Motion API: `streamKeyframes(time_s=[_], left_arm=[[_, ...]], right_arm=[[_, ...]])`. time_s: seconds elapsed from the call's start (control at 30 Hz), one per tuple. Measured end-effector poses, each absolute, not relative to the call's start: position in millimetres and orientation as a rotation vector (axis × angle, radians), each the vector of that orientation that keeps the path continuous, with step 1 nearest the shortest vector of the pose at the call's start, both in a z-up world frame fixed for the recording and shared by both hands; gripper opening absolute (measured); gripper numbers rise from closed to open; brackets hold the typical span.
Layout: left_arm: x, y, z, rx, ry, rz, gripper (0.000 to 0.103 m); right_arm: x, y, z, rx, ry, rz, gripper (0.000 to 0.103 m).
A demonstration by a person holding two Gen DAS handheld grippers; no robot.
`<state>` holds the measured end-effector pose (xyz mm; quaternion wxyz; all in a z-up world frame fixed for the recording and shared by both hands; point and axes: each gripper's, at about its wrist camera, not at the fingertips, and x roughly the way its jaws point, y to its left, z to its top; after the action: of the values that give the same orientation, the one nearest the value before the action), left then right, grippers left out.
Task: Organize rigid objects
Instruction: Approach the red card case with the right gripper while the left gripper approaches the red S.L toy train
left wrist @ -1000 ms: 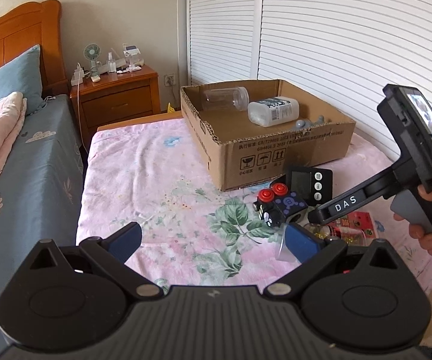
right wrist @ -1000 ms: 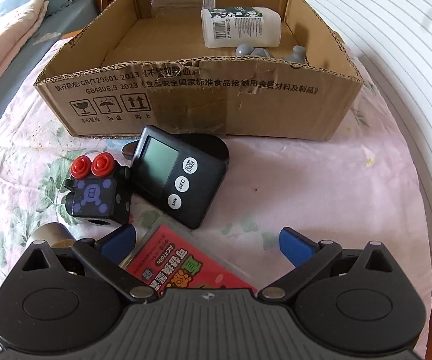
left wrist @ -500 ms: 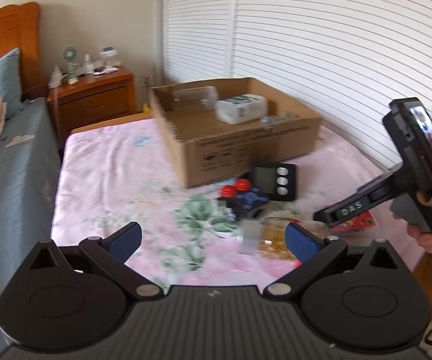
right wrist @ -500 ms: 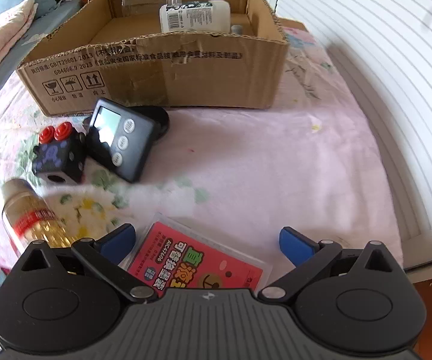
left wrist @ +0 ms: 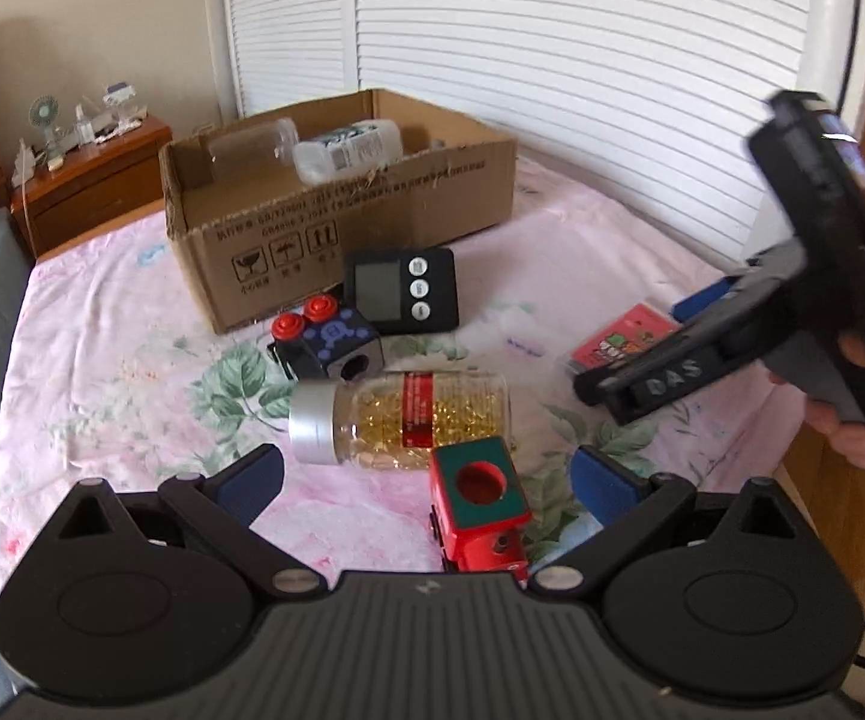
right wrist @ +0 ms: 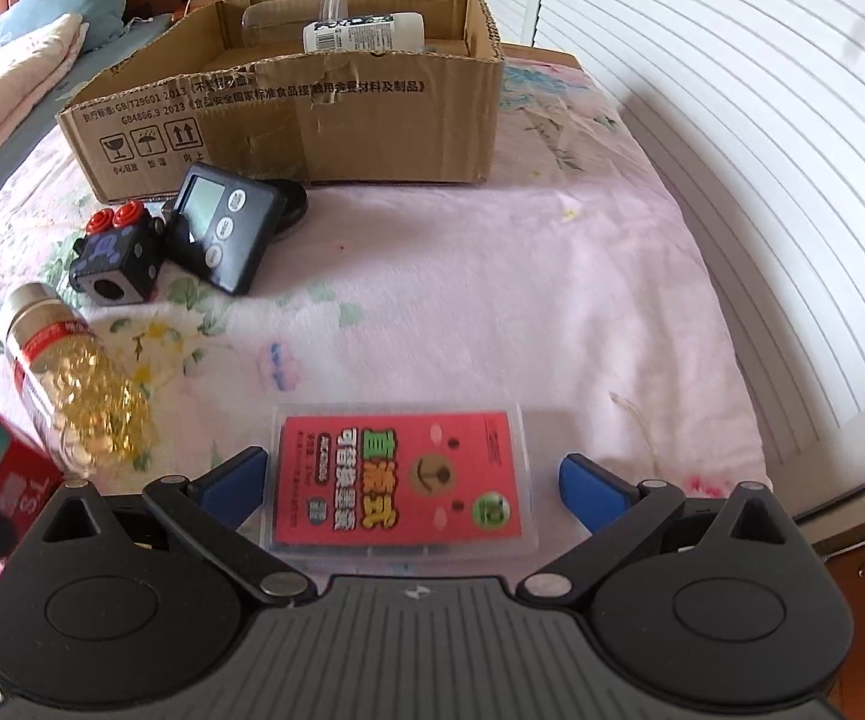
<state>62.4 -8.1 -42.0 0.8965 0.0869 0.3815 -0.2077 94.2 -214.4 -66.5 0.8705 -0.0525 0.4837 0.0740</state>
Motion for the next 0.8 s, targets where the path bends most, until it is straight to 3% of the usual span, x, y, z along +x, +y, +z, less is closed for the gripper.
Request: streamKeyframes(time_s=[0.53, 0.8], left_arm=[[63.6, 48.1, -50.1, 0.118, 0.811, -0.195, 0.101], [49.8, 34.2, -58.0, 0.182, 0.784, -0.322, 0.101]], right_arm=[[74.0, -220.2, -66.4, -0.118, 0.961, 0.183, 0.103], [67.6, -221.9, -68.3, -0.121, 0.911, 0.199, 0.103]])
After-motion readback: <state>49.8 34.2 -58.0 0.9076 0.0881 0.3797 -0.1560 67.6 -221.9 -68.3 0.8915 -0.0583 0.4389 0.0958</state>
